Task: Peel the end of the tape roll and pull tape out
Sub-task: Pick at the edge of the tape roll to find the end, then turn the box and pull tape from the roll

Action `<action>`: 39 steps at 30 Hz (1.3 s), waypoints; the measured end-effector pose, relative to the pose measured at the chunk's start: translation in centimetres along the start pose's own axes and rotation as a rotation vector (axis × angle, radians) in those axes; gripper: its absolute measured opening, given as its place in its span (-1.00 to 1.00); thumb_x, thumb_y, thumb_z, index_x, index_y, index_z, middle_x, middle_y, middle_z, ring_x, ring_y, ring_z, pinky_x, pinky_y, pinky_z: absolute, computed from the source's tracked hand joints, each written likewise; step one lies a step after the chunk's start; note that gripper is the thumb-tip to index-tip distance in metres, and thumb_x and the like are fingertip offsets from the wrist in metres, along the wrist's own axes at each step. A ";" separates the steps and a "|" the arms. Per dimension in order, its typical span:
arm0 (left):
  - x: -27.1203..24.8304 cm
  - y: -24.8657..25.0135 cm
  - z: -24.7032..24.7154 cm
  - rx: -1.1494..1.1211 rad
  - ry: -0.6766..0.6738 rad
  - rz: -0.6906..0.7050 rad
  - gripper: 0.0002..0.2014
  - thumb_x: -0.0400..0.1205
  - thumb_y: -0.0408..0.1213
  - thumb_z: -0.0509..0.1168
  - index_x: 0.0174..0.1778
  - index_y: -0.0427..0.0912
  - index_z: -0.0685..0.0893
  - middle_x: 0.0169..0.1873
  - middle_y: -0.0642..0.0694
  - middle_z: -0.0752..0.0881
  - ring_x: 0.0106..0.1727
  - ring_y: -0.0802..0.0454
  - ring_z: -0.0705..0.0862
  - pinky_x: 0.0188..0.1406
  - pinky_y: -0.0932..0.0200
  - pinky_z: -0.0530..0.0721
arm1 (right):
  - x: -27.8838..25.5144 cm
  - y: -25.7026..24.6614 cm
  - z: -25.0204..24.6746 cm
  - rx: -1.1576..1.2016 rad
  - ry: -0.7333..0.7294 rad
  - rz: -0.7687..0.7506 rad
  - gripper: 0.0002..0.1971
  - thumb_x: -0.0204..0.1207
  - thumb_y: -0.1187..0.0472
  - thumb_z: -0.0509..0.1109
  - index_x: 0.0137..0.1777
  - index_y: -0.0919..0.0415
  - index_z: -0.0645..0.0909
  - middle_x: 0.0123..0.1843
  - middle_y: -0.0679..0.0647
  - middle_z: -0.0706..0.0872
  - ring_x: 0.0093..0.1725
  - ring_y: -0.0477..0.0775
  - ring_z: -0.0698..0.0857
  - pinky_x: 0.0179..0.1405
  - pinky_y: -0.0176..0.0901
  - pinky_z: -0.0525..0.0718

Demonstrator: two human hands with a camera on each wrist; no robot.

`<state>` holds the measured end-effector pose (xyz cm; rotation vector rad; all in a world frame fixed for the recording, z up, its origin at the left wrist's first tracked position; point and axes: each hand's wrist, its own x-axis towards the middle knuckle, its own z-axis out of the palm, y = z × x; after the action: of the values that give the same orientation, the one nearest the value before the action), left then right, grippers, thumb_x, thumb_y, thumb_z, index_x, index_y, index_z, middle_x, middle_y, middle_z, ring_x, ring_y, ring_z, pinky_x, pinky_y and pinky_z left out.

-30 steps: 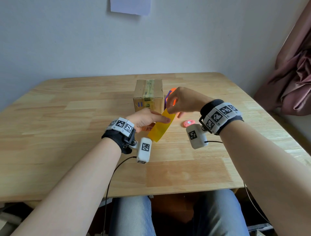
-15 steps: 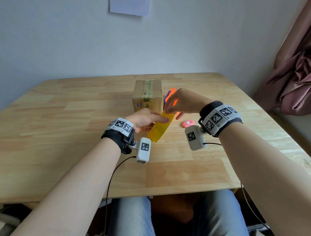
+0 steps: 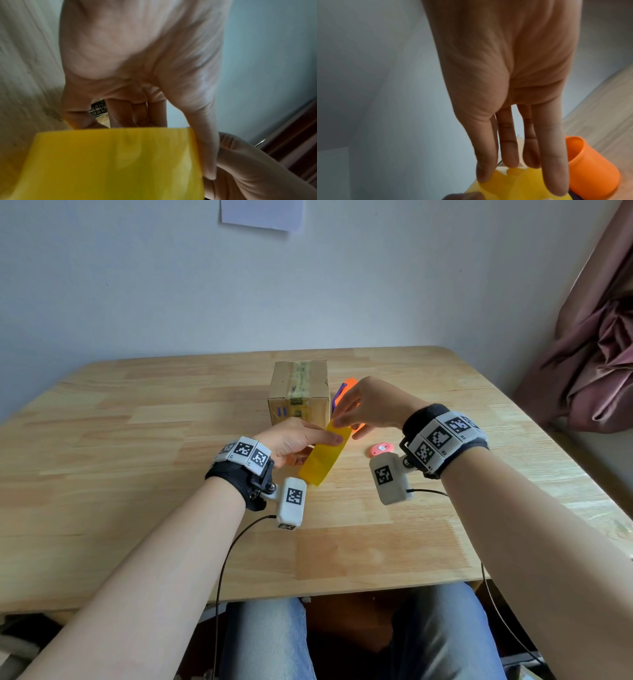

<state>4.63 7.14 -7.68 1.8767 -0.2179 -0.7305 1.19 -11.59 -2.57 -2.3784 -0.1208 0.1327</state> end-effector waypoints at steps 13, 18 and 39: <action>0.0 -0.2 0.0 -0.017 0.004 0.000 -0.72 0.45 -0.13 0.62 0.00 -0.17 0.84 -0.12 -0.15 0.83 -0.03 -0.09 0.73 0.10 -0.02 0.68 | 0.0 0.3 0.5 0.018 -0.038 0.030 -0.89 0.58 0.23 0.61 0.06 0.21 0.86 0.04 0.36 0.86 -0.19 0.09 0.84 -0.04 0.02 0.92; -0.4 -0.5 0.0 -0.105 0.040 0.032 -0.77 0.47 -0.13 0.59 -0.08 -0.17 0.82 -0.02 -0.25 0.82 0.02 -0.17 0.74 0.18 -0.13 0.68 | -0.3 1.1 1.2 0.195 -0.038 0.308 -0.49 0.51 -0.14 0.61 0.14 0.33 0.73 0.05 0.29 0.83 -0.05 0.25 0.90 0.02 0.18 0.91; -2.3 -0.3 -3.1 0.107 0.326 0.263 -0.77 0.49 -0.08 0.59 0.05 0.01 0.89 -0.06 0.04 0.89 -0.03 0.06 0.87 -0.26 0.25 0.72 | -0.3 -0.6 3.9 0.328 -0.084 0.325 -0.48 0.41 -0.07 0.71 0.15 0.37 0.79 0.04 0.23 0.89 -0.12 0.24 0.92 0.00 0.28 0.90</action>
<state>4.57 10.71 -6.27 1.9894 -0.2918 -0.2332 0.38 -8.54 -4.99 -2.0483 0.2338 0.3775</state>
